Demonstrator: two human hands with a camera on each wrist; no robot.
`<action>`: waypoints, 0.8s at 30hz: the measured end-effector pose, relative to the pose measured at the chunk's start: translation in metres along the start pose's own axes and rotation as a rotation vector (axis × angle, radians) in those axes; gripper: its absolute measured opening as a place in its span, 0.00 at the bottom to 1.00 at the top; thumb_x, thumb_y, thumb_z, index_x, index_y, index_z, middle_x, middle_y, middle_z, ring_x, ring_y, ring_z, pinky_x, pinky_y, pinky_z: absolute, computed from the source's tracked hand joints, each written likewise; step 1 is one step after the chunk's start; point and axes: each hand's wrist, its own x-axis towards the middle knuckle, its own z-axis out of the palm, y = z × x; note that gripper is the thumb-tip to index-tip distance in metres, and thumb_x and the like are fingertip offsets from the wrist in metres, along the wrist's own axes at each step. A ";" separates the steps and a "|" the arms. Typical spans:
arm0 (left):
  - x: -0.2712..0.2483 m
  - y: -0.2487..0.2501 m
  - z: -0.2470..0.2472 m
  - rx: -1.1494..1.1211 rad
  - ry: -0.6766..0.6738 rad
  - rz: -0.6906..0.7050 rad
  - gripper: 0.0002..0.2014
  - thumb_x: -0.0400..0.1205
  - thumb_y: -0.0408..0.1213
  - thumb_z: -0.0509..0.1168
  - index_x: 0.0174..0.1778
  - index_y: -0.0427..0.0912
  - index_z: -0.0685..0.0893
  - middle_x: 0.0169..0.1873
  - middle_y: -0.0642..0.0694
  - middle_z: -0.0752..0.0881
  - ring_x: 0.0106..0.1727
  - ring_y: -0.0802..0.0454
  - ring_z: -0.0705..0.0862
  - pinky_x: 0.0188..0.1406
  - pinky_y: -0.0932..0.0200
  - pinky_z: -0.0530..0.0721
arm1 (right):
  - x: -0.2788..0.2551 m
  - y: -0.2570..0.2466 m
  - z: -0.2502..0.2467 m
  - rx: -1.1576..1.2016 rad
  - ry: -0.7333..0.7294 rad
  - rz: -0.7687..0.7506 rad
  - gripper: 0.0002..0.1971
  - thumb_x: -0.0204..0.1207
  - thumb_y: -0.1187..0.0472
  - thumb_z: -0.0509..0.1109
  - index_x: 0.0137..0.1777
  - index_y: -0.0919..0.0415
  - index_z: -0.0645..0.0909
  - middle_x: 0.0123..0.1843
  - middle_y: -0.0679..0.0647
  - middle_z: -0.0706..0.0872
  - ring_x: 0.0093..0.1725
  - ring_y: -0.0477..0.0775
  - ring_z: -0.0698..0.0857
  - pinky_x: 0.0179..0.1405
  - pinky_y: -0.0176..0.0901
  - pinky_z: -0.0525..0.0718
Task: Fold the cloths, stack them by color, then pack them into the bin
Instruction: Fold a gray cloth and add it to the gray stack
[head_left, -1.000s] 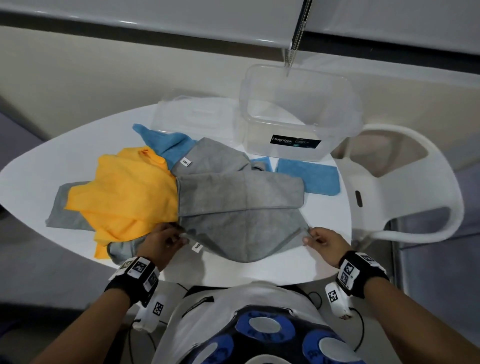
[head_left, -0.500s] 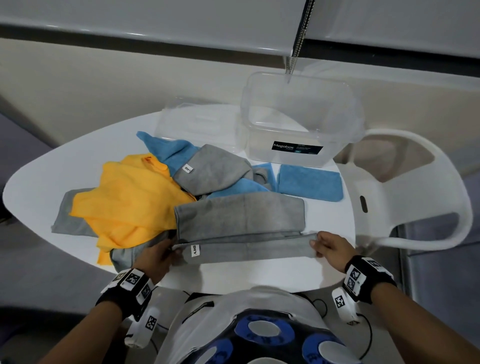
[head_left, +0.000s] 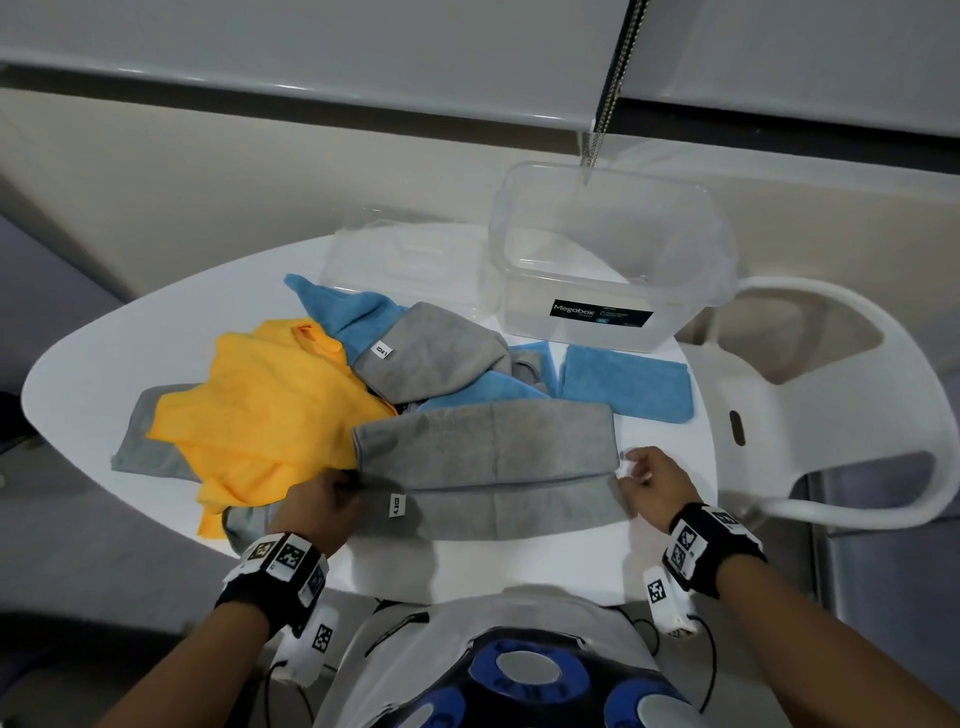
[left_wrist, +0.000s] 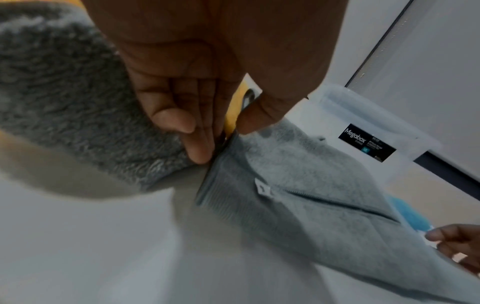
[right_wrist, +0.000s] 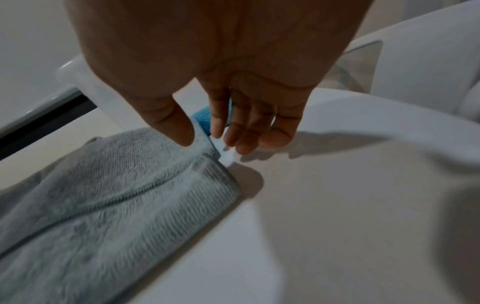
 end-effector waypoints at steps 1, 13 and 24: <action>0.001 0.004 -0.003 -0.004 0.019 -0.008 0.15 0.79 0.47 0.66 0.61 0.51 0.83 0.53 0.44 0.88 0.53 0.41 0.86 0.43 0.55 0.80 | 0.005 -0.004 0.000 -0.017 0.020 0.001 0.18 0.73 0.60 0.76 0.62 0.56 0.78 0.53 0.53 0.82 0.43 0.52 0.83 0.49 0.40 0.74; 0.015 0.032 -0.020 -0.167 0.118 -0.049 0.05 0.79 0.43 0.67 0.44 0.47 0.87 0.39 0.43 0.88 0.42 0.41 0.84 0.37 0.57 0.75 | 0.055 -0.033 -0.003 0.236 0.004 0.062 0.10 0.75 0.54 0.76 0.51 0.56 0.82 0.44 0.49 0.87 0.46 0.52 0.85 0.52 0.44 0.80; 0.041 0.035 -0.039 -0.121 0.206 -0.052 0.08 0.80 0.42 0.66 0.39 0.43 0.87 0.35 0.40 0.88 0.37 0.41 0.81 0.35 0.57 0.75 | 0.065 -0.038 -0.016 0.471 0.062 0.103 0.07 0.82 0.60 0.69 0.43 0.61 0.82 0.40 0.62 0.89 0.38 0.63 0.88 0.44 0.67 0.89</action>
